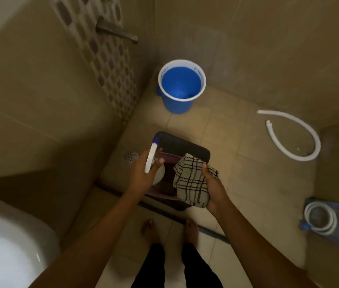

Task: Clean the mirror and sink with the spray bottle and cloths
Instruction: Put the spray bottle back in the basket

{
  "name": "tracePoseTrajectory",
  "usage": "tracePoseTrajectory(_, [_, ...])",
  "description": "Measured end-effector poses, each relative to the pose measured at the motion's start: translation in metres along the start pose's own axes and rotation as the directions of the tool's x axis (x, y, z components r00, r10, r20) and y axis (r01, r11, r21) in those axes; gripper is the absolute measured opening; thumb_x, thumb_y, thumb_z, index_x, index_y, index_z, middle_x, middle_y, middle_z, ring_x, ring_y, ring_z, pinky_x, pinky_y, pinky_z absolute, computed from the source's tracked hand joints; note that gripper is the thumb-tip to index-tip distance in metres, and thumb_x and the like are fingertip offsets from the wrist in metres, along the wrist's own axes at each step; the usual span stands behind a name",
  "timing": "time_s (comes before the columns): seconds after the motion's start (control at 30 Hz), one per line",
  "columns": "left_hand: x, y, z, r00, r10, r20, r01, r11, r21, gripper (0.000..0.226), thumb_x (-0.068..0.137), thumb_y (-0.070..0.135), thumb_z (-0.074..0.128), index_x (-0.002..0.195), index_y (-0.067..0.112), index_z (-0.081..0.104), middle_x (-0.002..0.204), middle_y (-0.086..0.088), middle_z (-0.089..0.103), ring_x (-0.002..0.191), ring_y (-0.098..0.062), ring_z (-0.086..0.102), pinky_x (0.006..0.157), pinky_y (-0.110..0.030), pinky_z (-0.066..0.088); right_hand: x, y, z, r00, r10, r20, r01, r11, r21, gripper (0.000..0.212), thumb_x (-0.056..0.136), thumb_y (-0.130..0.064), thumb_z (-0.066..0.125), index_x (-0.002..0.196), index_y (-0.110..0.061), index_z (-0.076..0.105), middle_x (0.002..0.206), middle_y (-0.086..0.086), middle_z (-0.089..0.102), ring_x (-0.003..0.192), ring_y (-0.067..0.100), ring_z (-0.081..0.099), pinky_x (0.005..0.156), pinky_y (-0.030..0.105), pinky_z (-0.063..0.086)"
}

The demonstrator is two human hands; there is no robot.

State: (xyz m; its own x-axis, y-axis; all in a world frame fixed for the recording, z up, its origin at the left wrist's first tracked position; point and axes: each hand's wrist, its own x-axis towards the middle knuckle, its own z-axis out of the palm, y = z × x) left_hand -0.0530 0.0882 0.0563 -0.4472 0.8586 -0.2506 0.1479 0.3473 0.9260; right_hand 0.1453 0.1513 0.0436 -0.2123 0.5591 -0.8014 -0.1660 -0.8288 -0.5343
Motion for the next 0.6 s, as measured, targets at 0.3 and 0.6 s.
tracePoseTrajectory(0.3, [0.026, -0.071, 0.016, 0.999, -0.049, 0.011, 0.049, 0.998, 0.050, 0.043, 0.091, 0.018, 0.064, 0.117, 0.043, 0.042, 0.107, 0.028, 0.050, 0.097, 0.029, 0.047, 0.082, 0.002, 0.035, 0.055, 0.029, -0.010, 1.000, 0.010, 0.005, -0.011, 1.000, 0.021, 0.044, 0.097, -0.041, 0.052, 0.128, -0.011, 0.061, 0.119, 0.017, 0.069, 0.111, 0.034, 0.066, 0.096, 0.056, 0.051])
tracePoseTrajectory(0.6, [0.037, -0.113, 0.028, 0.998, -0.064, 0.011, 0.064, 0.996, 0.062, 0.060, 0.082, 0.040, 0.061, 0.136, 0.021, 0.042, 0.127, -0.005, 0.056, 0.122, -0.022, 0.052, 0.104, -0.035, 0.043, 0.086, 0.048, -0.012, 0.998, 0.065, 0.004, -0.065, 0.998, 0.013, 0.046, 0.094, -0.046, 0.056, 0.127, -0.014, 0.061, 0.118, 0.014, 0.071, 0.110, 0.033, 0.067, 0.096, 0.058, 0.051])
